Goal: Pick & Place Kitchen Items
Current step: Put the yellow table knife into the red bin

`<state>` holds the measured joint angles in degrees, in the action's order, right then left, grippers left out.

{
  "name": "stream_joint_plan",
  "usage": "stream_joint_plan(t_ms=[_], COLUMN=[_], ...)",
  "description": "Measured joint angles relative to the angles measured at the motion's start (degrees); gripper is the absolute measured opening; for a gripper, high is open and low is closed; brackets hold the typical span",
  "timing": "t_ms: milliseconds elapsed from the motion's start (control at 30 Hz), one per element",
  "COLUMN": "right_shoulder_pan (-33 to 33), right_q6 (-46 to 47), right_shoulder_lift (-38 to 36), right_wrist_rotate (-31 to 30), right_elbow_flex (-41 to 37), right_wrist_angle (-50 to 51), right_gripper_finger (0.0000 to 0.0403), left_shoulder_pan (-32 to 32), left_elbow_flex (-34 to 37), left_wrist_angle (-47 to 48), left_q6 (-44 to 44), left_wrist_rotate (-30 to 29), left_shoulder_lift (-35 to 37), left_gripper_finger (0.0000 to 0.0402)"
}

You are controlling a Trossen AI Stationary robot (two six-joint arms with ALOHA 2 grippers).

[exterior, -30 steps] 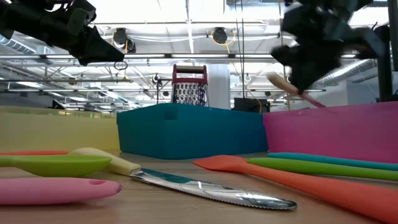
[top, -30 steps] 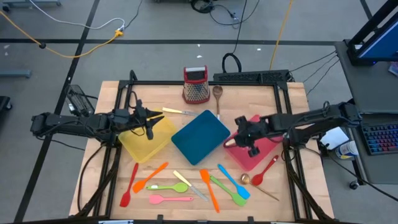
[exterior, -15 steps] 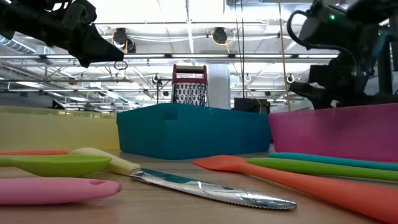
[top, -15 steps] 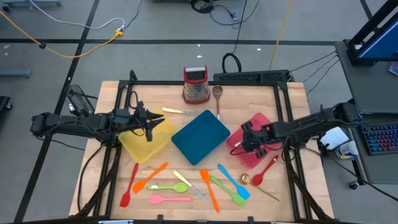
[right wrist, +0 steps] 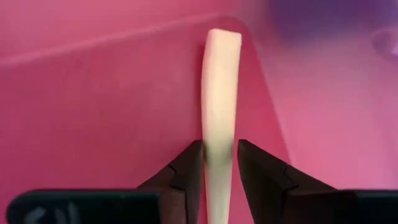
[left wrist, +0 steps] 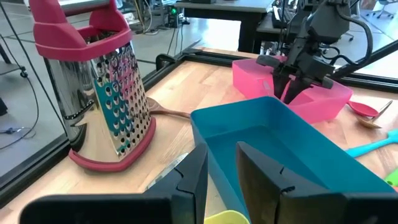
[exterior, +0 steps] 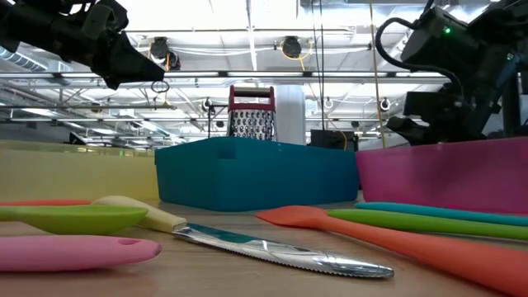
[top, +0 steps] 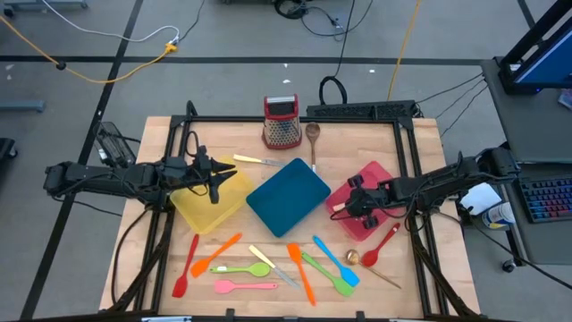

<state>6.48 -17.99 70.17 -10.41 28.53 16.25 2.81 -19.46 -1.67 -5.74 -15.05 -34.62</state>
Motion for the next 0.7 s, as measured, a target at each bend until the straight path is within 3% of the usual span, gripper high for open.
stream_joint_plan(t_ms=[200, 533, 700], right_shoulder_pan=[0.0, 0.0, 0.0], right_q6=[0.9, 0.9, 0.9], right_shoulder_lift=[-0.1, -4.7, -9.2], right_wrist_rotate=[0.0, 0.0, -0.1], right_elbow_flex=[0.0, 2.0, 2.7], right_wrist_angle=[-1.1, -1.7, -3.0], right_gripper_finger=[0.0119, 0.0108, 0.0107], left_shoulder_pan=[0.0, 0.0, 0.0], left_elbow_flex=[0.0, 0.0, 0.0], left_wrist_angle=[0.0, -0.6, -8.4], left_q6=[0.0, 2.5, 5.2], left_wrist_rotate=[0.0, 0.0, -0.2], left_shoulder_lift=[0.0, 0.0, 0.0], left_gripper_finger=[0.0088, 0.0088, 0.0088])
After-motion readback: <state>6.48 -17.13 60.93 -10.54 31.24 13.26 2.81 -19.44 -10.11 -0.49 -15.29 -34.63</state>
